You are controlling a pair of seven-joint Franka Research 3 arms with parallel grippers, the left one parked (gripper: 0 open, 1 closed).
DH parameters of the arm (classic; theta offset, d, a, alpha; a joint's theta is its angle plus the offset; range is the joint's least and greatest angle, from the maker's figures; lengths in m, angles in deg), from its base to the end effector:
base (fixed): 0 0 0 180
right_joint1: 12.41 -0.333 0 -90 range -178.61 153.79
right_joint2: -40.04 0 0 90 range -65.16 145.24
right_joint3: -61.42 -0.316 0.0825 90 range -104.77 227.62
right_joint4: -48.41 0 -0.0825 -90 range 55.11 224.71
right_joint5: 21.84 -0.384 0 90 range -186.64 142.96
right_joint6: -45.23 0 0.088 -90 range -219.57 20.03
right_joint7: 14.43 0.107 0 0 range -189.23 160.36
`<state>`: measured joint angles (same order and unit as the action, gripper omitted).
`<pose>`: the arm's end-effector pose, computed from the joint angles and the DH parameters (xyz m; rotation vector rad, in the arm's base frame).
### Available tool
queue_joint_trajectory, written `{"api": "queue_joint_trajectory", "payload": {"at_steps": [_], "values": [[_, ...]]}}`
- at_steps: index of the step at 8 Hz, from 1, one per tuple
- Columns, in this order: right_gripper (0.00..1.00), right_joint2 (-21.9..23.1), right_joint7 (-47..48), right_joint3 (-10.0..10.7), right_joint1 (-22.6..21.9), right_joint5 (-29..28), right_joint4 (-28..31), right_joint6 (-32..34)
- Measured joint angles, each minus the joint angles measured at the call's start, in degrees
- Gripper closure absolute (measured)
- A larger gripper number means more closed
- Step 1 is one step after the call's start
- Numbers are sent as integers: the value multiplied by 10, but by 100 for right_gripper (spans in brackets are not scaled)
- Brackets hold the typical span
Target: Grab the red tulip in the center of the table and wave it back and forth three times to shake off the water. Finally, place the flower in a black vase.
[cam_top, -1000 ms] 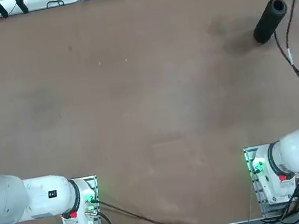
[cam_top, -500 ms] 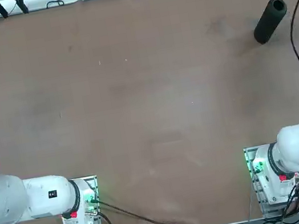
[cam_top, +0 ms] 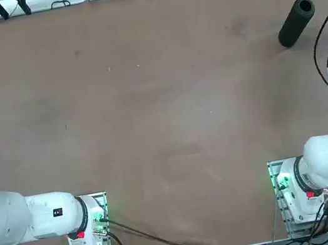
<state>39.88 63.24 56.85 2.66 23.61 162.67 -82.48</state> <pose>0.5674 -0.1275 0.4896 2.2078 -1.3695 0.7535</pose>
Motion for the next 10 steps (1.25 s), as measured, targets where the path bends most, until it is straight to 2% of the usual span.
{"api": "queue_joint_trajectory", "payload": {"at_steps": [3,8,9,10], "values": [[89,-22,99,-2,0,80,27,-17],[89,-62,201,-14,-18,118,28,-21],[87,-69,204,-14,-21,123,30,-20],[73,-73,206,-14,-25,127,31,-10]]}}
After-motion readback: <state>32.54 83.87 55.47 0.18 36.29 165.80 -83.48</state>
